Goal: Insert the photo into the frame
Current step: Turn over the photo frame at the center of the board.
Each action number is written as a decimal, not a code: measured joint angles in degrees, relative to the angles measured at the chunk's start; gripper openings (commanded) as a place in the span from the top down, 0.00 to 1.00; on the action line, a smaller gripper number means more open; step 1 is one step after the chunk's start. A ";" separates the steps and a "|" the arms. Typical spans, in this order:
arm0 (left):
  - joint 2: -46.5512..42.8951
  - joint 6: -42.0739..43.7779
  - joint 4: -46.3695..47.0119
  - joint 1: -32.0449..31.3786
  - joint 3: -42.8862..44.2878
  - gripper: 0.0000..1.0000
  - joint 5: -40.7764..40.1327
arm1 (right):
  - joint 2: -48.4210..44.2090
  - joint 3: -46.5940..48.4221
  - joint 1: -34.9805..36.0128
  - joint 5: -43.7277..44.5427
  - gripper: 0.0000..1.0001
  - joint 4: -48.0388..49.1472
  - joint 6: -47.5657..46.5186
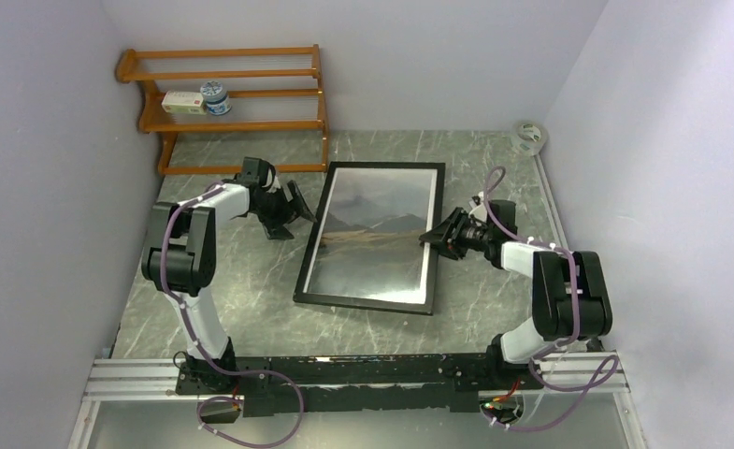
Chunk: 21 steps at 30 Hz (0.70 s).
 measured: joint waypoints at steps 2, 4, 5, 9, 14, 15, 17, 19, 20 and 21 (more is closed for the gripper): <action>0.31 0.00 0.85 -0.02 0.00 0.11 1.73 | 0.76 -0.87 0.09 2.23 0.36 0.59 0.35; 0.66 0.00 1.66 -0.02 -0.04 0.12 3.08 | 1.29 -1.70 0.22 4.48 0.34 0.33 0.15; 0.72 0.00 2.08 0.00 -0.17 0.12 3.69 | 1.53 -1.73 0.22 5.29 0.32 0.04 0.09; 0.94 0.04 3.32 0.02 -0.70 0.12 5.60 | 3.04 -1.66 0.22 8.39 0.25 -0.39 -0.09; 0.96 0.24 4.00 0.02 -1.18 0.13 6.84 | 3.32 1.25 0.44 12.92 0.20 -4.57 -1.20; 0.96 0.33 3.98 0.02 -1.18 0.13 6.97 | 3.30 2.19 0.44 14.45 0.21 -5.81 -1.60; 0.96 0.48 3.93 0.02 -1.18 0.13 6.99 | 3.10 3.89 0.42 18.10 0.20 -8.09 -2.60; 0.96 0.68 3.76 0.02 -1.16 0.13 6.84 | 2.49 5.16 0.37 22.14 0.20 -10.75 -3.39; 0.96 0.90 3.63 0.11 -1.16 0.13 6.82 | 2.08 5.60 0.37 23.93 0.20 -12.15 -3.65; 0.92 1.07 3.48 0.20 -1.16 0.13 6.80 | 1.57 5.99 0.37 26.05 0.21 -13.70 -3.87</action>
